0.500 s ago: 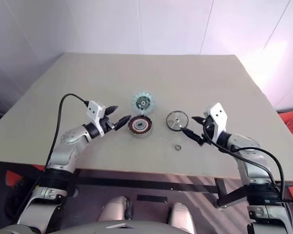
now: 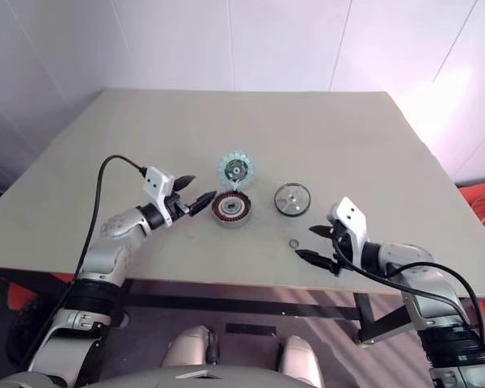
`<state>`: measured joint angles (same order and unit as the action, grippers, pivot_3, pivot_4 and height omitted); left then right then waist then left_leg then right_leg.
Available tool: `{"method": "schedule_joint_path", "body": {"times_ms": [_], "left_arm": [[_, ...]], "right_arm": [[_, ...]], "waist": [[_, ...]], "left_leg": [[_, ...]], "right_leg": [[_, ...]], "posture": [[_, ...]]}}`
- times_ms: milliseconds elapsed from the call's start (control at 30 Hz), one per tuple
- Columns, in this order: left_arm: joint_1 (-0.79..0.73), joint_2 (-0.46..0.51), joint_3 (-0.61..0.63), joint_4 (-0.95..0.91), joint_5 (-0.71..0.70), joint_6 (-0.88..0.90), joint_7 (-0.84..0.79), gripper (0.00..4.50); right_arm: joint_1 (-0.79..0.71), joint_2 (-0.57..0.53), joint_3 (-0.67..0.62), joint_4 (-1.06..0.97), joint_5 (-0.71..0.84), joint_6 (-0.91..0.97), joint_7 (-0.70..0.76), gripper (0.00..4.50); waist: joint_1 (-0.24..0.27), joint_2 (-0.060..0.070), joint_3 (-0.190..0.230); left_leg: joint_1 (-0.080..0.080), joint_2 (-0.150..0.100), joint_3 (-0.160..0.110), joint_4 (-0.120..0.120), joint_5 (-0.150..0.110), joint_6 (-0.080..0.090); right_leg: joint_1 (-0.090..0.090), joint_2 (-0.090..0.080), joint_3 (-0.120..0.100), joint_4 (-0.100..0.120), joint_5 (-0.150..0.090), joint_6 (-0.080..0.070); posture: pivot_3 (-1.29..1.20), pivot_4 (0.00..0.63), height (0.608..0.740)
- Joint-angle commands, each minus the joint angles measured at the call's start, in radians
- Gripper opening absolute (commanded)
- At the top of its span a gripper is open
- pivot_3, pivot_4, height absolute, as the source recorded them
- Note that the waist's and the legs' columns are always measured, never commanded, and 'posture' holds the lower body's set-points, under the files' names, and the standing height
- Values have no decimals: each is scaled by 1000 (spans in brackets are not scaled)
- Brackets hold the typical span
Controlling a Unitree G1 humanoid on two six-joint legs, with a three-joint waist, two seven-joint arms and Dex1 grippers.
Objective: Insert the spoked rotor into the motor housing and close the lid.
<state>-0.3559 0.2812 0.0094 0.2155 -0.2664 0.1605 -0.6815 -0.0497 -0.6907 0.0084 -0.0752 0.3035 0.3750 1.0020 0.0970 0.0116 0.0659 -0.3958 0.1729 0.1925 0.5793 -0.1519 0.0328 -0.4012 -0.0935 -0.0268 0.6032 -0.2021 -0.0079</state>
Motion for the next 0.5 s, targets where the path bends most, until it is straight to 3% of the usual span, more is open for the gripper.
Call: {"method": "schedule_joint_path", "body": {"times_ms": [33, 267, 367, 500], "left_arm": [[-17, 13, 16, -23, -6, -9, 1, 4466], [-14, 22, 20, -26, -9, -8, 3, 4466], [-14, 24, 21, -27, -9, -8, 5, 4500], [-13, 28, 22, -27, -10, -8, 5, 4500]], "right_arm": [[-31, -11, 19, -32, -34, -26, -14, 3847], [-51, 4, 40, -29, -64, -28, -38, 3847], [-59, 9, 42, -28, -69, -26, -43, 3232], [-58, 11, 47, -31, -71, -25, -45, 1865]], "waist": [[0, 0, 0], [0, -1, 0], [0, -1, 0], [0, -1, 0]], "left_leg": [[0, 0, 0, 0, 0, 0], [0, 0, 0, 0, 0, 0], [0, 0, 0, 0, 0, 0], [0, 0, 0, 0, 0, 0]], "right_leg": [[0, 0, 0, 0, 0, 0], [0, 0, 0, 0, 0, 0], [0, 0, 0, 0, 0, 0], [0, 0, 0, 0, 0, 0]], "posture": [[0, 0, 740], [0, 0, 740], [0, 0, 740], [0, 0, 740]]}}
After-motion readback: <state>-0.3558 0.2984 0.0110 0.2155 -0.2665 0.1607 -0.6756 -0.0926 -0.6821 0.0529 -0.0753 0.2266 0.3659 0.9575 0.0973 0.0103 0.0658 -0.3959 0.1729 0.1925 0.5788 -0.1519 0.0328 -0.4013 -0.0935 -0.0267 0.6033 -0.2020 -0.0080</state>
